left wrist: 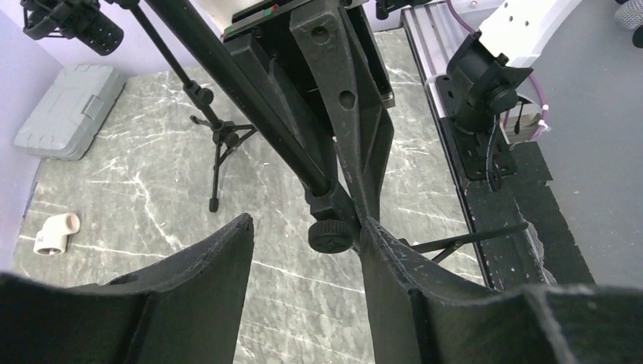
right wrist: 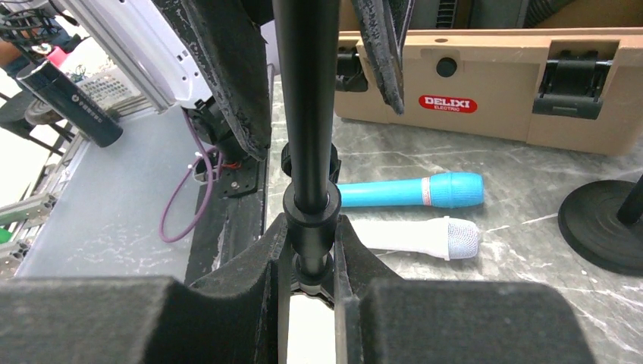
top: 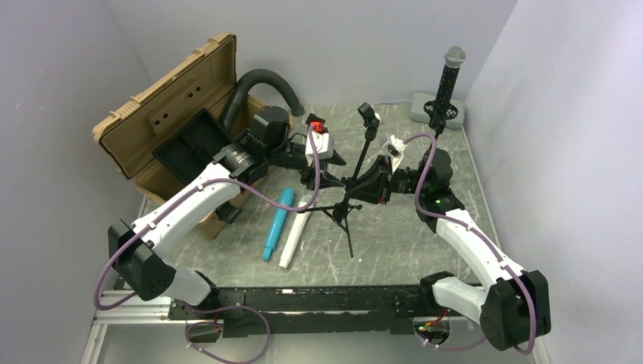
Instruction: Remove the microphone from the stand
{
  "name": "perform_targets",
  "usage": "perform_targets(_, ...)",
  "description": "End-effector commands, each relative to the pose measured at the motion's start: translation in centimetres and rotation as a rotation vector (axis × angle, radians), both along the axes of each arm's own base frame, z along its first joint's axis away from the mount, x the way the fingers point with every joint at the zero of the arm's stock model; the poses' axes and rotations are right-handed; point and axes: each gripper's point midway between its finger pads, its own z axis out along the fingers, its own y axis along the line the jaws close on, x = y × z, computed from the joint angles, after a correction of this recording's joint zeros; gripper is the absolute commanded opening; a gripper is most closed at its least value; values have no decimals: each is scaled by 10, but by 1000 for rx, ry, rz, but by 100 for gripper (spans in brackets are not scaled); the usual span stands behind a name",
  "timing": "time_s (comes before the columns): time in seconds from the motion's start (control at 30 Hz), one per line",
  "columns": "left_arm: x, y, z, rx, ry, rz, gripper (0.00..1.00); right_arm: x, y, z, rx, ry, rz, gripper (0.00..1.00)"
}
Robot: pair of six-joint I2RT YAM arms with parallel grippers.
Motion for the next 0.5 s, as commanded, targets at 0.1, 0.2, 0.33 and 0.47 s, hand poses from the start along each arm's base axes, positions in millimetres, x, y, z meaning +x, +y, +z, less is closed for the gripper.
perform_targets(0.1, -17, 2, 0, -18, 16, -75, 53, -7, 0, 37, 44, -153, 29, 0)
perform_targets(0.2, -16, -1, -2, -18, 36, -76, 48, -7, 1, 38, 44, -154, 26, 0)
perform_targets(0.33, -15, -5, -5, -20, 67, -77, 40, -6, 0, 39, 43, -160, 22, 0)
perform_targets(0.47, -17, -8, -4, -31, 105, -89, 30, -5, 0, 37, 37, -161, 17, 0)
